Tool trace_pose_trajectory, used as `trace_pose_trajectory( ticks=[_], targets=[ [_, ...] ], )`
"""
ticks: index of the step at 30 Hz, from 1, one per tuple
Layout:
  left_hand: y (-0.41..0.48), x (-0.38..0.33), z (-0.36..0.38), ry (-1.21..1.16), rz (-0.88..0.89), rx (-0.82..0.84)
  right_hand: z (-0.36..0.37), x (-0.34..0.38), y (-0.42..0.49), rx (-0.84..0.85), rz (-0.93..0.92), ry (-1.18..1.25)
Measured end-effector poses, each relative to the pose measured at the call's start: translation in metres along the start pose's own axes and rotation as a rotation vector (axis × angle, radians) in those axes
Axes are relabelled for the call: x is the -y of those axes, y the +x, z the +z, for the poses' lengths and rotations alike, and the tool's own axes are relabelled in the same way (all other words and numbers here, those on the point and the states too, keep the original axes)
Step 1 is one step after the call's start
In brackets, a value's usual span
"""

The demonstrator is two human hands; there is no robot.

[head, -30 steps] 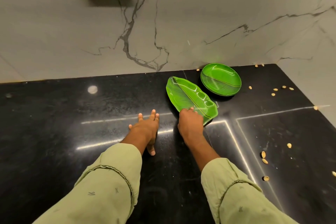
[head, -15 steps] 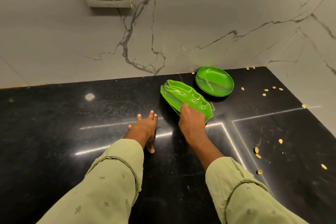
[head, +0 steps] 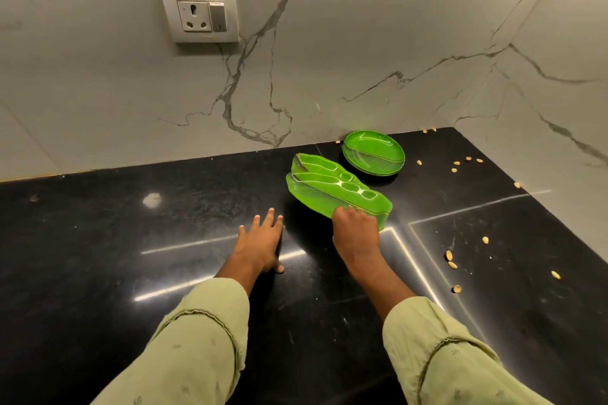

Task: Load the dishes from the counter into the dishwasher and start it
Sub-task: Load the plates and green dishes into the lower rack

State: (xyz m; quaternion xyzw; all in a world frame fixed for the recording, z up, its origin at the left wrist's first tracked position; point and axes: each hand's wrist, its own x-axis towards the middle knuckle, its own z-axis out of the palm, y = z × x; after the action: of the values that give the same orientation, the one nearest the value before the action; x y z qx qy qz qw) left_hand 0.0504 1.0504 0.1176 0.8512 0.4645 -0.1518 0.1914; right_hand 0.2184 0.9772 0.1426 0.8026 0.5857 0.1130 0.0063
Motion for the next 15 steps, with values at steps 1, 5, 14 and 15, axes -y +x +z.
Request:
trace_pose_trajectory(
  ticks=[1,5,14,15],
  targets=[
    [-0.007,-0.001,0.004,0.034,0.012,-0.054,0.002,-0.001,-0.004,-0.037,0.0,0.006],
    [-0.038,-0.009,0.023,0.075,0.055,-0.244,-0.012,0.003,-0.03,-0.099,0.024,-0.019],
    [-0.117,0.016,0.045,0.131,0.191,-0.3,-0.042,0.028,-0.122,-0.208,0.211,-0.059],
    [-0.128,0.022,0.048,0.14,0.216,-0.309,-0.046,0.034,-0.138,-0.206,0.239,-0.062]
  ],
)
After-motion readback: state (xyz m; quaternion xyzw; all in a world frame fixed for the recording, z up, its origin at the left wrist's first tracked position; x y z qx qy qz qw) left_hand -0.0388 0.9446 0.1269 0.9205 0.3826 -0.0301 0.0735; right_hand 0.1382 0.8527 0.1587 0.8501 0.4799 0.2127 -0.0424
